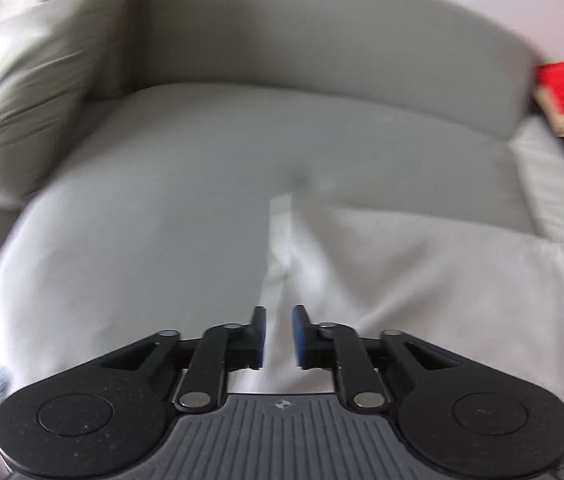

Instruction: Fold clothes

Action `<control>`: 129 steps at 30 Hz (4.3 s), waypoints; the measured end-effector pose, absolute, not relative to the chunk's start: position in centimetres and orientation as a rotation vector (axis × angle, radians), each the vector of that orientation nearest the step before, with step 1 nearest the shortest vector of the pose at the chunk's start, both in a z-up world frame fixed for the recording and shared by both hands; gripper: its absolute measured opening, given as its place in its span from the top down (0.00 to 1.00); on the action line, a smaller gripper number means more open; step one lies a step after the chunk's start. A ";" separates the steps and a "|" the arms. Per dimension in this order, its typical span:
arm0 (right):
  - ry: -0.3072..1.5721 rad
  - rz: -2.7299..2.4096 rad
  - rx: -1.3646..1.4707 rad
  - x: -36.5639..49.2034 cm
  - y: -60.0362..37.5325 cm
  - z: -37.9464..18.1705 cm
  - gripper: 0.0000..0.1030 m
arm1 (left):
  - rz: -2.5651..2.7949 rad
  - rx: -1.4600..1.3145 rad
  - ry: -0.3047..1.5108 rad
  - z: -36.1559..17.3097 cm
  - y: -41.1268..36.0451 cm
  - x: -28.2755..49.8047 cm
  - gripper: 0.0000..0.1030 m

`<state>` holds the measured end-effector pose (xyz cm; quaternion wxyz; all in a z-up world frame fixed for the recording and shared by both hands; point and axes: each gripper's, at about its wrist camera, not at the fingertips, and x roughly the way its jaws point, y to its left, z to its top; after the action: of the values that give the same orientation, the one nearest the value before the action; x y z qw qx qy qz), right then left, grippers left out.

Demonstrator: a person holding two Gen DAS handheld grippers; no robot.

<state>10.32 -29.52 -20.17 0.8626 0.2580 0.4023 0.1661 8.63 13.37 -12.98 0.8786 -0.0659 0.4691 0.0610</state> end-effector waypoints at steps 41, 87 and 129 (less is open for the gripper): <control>0.772 0.036 0.500 24.6 -31.3 -27.8 1.00 | 0.598 -0.132 0.881 -23.2 12.1 18.8 0.94; 0.795 0.155 0.558 5.7 -34.3 -23.1 0.93 | 0.185 0.008 0.952 -21.7 -4.1 2.0 0.76; 0.907 0.285 0.374 4.5 -28.7 -23.1 0.93 | 0.232 0.135 0.926 -21.7 -7.9 0.1 0.73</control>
<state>4.53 -28.72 -23.06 0.8723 0.1788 0.4341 0.1366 0.09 -7.85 -21.71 0.8860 0.0648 0.4454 0.1118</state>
